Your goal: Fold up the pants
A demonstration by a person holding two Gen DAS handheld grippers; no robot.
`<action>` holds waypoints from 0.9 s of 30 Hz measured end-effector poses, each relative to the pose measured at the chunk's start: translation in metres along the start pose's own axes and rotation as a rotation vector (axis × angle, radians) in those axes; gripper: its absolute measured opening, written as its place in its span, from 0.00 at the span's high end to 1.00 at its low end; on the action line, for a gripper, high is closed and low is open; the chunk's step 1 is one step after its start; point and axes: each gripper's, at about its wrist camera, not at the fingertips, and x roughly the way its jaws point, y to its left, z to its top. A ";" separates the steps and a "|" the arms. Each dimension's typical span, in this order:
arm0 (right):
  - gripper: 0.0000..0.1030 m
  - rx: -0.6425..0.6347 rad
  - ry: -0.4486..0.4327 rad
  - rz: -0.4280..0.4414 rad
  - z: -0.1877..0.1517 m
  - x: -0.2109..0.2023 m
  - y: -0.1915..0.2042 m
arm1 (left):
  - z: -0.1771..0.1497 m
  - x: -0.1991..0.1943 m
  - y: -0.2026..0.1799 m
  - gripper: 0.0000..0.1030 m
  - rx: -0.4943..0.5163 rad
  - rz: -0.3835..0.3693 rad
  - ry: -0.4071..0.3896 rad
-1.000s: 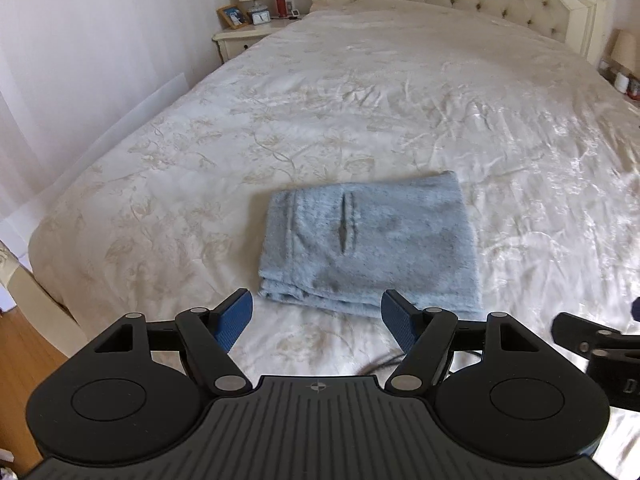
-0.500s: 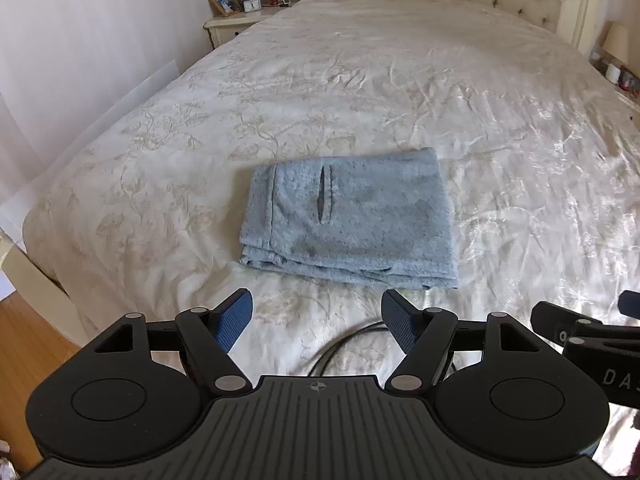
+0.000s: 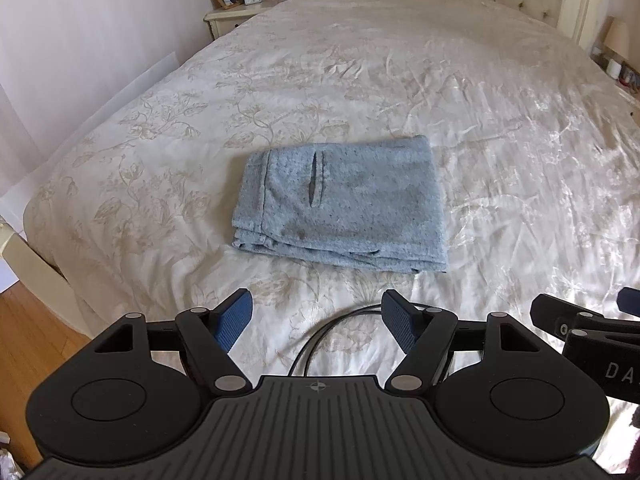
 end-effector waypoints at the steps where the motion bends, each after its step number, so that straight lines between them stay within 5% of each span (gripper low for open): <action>1: 0.00 0.003 -0.001 0.001 -0.001 0.000 -0.001 | 0.000 0.000 0.000 0.32 0.002 0.000 0.001; 27: 0.00 0.024 0.030 0.005 0.000 0.009 -0.011 | 0.001 0.004 -0.013 0.32 0.013 0.009 0.015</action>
